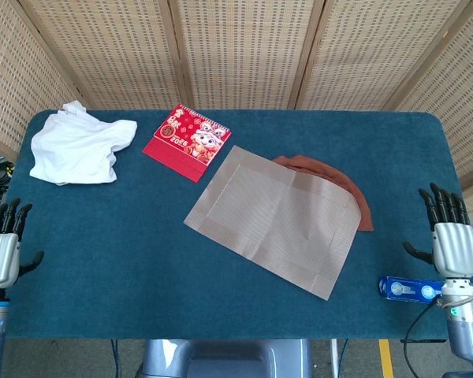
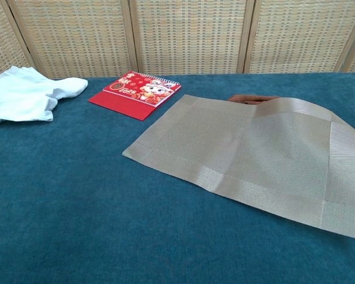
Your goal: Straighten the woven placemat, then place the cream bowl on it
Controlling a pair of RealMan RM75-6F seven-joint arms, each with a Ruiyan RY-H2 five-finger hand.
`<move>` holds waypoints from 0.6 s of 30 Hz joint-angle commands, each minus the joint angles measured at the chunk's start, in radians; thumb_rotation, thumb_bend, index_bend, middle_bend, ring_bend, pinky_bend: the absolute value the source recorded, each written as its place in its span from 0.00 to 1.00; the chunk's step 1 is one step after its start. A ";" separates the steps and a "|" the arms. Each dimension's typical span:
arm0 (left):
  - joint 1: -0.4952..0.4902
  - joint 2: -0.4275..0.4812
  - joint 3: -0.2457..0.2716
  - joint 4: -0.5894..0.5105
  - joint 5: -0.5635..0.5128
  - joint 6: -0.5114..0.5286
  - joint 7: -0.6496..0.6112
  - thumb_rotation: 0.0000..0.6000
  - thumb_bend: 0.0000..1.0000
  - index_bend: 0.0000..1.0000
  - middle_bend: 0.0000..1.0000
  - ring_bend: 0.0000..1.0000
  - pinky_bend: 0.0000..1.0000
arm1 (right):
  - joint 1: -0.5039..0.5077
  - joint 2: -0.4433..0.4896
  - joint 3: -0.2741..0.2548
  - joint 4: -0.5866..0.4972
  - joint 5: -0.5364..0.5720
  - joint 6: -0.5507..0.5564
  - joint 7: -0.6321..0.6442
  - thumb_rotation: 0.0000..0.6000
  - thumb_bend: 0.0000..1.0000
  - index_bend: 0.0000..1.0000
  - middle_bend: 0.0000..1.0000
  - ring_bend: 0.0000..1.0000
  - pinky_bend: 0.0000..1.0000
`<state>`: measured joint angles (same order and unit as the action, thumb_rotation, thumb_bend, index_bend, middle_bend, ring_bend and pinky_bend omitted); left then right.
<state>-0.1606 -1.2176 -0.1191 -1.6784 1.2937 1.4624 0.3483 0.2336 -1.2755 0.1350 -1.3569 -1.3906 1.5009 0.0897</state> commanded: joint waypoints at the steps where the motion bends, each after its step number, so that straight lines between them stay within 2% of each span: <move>1: -0.004 0.006 0.003 -0.007 0.006 -0.007 -0.002 1.00 0.23 0.07 0.00 0.00 0.00 | -0.049 0.004 -0.015 -0.005 -0.024 0.067 -0.024 1.00 0.28 0.07 0.00 0.00 0.00; 6: -0.016 0.016 0.006 -0.012 0.033 -0.021 -0.021 1.00 0.23 0.07 0.00 0.00 0.00 | -0.079 0.000 -0.011 0.009 -0.024 0.096 0.004 1.00 0.28 0.07 0.00 0.00 0.00; 10: -0.037 0.015 0.009 -0.011 0.061 -0.044 -0.035 1.00 0.23 0.07 0.00 0.00 0.00 | -0.083 0.006 -0.008 0.020 -0.013 0.068 0.057 1.00 0.28 0.07 0.00 0.00 0.00; 13: -0.085 -0.010 0.012 0.000 0.106 -0.101 -0.059 1.00 0.23 0.09 0.00 0.00 0.00 | -0.087 0.011 0.003 0.027 -0.018 0.073 0.087 1.00 0.28 0.07 0.00 0.00 0.00; 18: -0.161 -0.047 0.004 0.014 0.123 -0.186 0.004 1.00 0.23 0.09 0.00 0.00 0.00 | -0.088 0.007 0.007 0.039 -0.026 0.066 0.099 1.00 0.27 0.07 0.00 0.00 0.00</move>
<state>-0.2874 -1.2434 -0.1103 -1.6730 1.4036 1.3114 0.3219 0.1457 -1.2673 0.1416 -1.3192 -1.4152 1.5694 0.1863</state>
